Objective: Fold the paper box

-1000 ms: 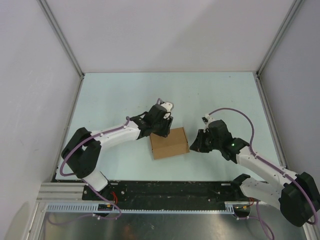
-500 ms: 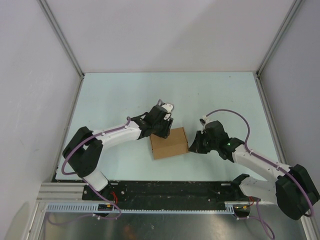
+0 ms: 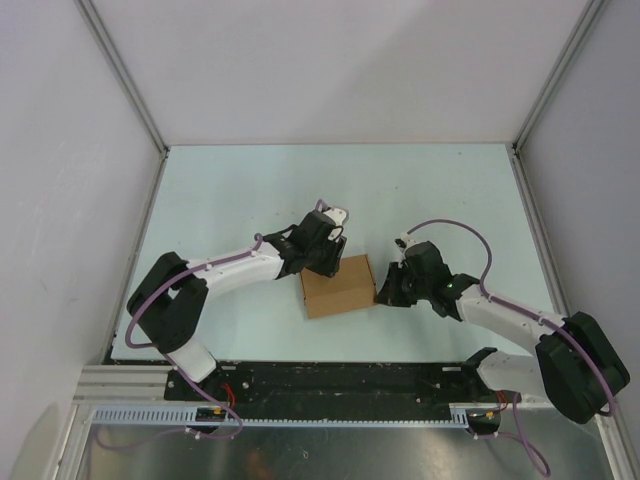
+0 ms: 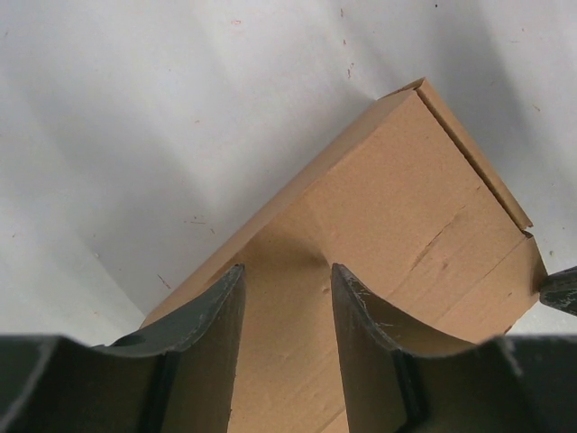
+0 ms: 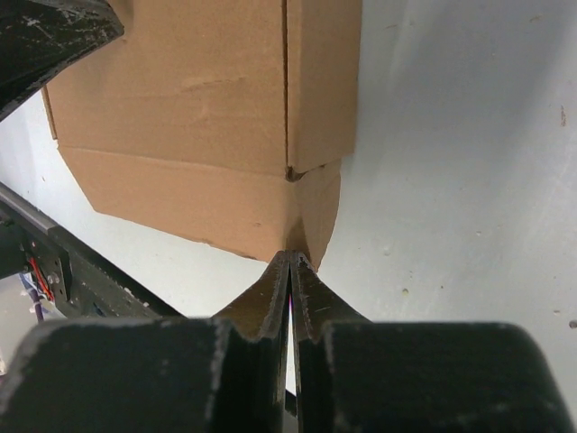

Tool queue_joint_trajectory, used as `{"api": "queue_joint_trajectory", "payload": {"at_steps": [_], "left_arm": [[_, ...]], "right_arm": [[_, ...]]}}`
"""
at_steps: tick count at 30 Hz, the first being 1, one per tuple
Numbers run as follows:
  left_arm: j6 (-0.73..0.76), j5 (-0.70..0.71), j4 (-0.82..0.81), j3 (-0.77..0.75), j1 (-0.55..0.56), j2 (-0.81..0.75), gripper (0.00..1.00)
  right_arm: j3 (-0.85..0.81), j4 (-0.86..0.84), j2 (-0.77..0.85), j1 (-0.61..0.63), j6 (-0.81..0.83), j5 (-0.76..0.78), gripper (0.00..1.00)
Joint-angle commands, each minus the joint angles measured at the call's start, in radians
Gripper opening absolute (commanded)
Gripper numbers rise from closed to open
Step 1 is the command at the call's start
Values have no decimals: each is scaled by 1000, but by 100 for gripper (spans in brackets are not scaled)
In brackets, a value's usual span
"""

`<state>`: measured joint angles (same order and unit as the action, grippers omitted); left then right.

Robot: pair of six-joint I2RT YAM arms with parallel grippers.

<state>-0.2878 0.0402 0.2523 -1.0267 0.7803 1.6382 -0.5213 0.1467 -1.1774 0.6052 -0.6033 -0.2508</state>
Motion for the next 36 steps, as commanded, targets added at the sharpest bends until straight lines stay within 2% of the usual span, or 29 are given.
{"api": "queue_joint_trajectory", "payload": {"at_steps": [1, 21, 36], "left_arm": [[10, -20, -8, 13, -6, 8, 48], [13, -31, -8, 11, -6, 18, 47], [4, -55, -11, 33, -6, 23, 46]], "right_arm": [[3, -73, -28, 2, -12, 13, 5], [3, -137, -153, 4, 13, 36, 3], [4, -274, -194, -4, 14, 45, 3]]}}
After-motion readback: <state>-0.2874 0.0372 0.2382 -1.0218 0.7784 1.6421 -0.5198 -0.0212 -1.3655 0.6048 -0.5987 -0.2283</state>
